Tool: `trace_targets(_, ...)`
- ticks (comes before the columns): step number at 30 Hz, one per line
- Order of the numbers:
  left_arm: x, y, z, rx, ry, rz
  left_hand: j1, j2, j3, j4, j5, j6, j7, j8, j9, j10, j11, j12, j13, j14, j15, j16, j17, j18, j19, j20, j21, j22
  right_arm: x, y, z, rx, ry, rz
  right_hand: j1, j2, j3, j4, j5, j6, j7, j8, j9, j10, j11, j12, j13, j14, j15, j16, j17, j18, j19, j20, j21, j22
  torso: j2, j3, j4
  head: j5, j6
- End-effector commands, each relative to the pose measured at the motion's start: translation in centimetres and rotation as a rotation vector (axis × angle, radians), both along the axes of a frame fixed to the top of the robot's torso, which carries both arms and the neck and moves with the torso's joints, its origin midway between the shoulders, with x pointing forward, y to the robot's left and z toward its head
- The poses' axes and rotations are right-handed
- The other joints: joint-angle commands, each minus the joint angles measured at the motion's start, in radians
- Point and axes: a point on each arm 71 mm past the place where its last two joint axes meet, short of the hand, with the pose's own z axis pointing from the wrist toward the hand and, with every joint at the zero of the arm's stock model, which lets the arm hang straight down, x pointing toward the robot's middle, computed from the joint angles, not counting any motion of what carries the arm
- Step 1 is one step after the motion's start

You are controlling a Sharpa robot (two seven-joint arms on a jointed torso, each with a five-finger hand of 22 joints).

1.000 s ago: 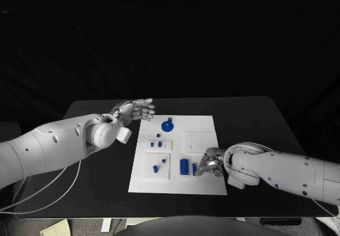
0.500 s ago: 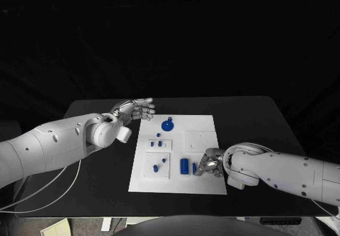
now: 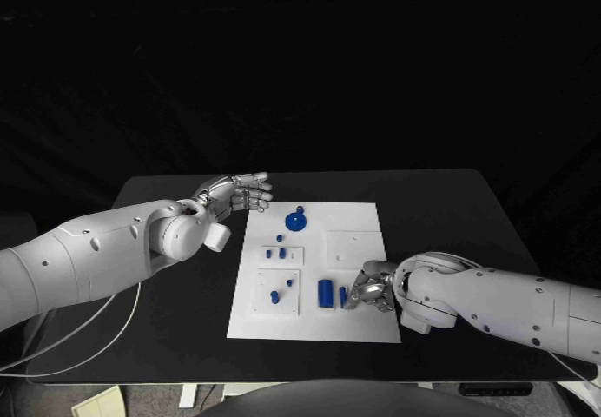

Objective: Assemble the parts on the task board

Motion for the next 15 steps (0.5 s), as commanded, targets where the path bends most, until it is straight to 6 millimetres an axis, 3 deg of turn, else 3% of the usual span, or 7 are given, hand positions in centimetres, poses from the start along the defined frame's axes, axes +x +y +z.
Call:
trace_targets(1, -0.04, -0.26, 0.13, -0.007, -0.005, -0.017, -0.005, 0.004, 0.001, 0.004, -0.003, -0.009, 0.000, 0.006, -0.001, -0.005, 0.003, 0.000, -0.002, 0.006, 0.000, -0.004, 0.001, 0.019, 0.005, 0.000, -0.003, 0.015, 0.12, -0.11, 0.00, 0.017, -0.007, -0.022, -0.009, 0.000, 0.001, 0.006, 0.003, 0.006, 0.000, 0.005, -0.001, 0.008, -0.001, 0.004, 0.002, -0.003, -0.007, -0.004, 0.001, 0.063, 0.002, 0.005, -0.003, 0.002, 0.000, -0.0005, 0.0007, 0.000, -0.002)
trace_targets(8, -0.05, -0.40, 0.14, -0.009, -0.005, -0.021, -0.006, 0.004, 0.001, 0.004, -0.003, -0.009, 0.000, 0.006, -0.001, -0.005, 0.003, 0.000, -0.002, 0.006, 0.000, -0.005, 0.002, 0.019, 0.005, 0.000, -0.003, 0.015, -0.14, -0.11, -0.36, -0.027, 0.045, 0.023, -0.007, 0.001, 0.009, 0.011, 0.003, 0.007, -0.001, 0.005, -0.002, 0.009, -0.002, 0.005, 0.003, -0.002, -0.008, -0.004, 0.001, 0.063, 0.003, 0.004, -0.002, 0.002, -0.001, -0.0018, 0.0007, 0.001, -0.003)
trace_targets(15, -0.04, -0.28, 0.14, -0.008, -0.005, -0.018, -0.006, 0.004, 0.001, 0.004, -0.003, -0.009, 0.000, 0.006, -0.001, -0.005, 0.002, 0.000, -0.002, 0.006, 0.000, -0.005, 0.002, 0.020, 0.005, 0.000, -0.004, 0.015, -0.26, 0.30, -0.73, -0.033, 0.055, 0.035, -0.002, -0.001, 0.015, 0.006, 0.003, 0.002, 0.001, 0.002, -0.004, -0.002, 0.000, -0.007, -0.004, -0.003, -0.007, -0.004, 0.001, 0.063, 0.000, 0.004, -0.002, 0.004, 0.000, -0.0006, 0.0010, 0.002, -0.004)
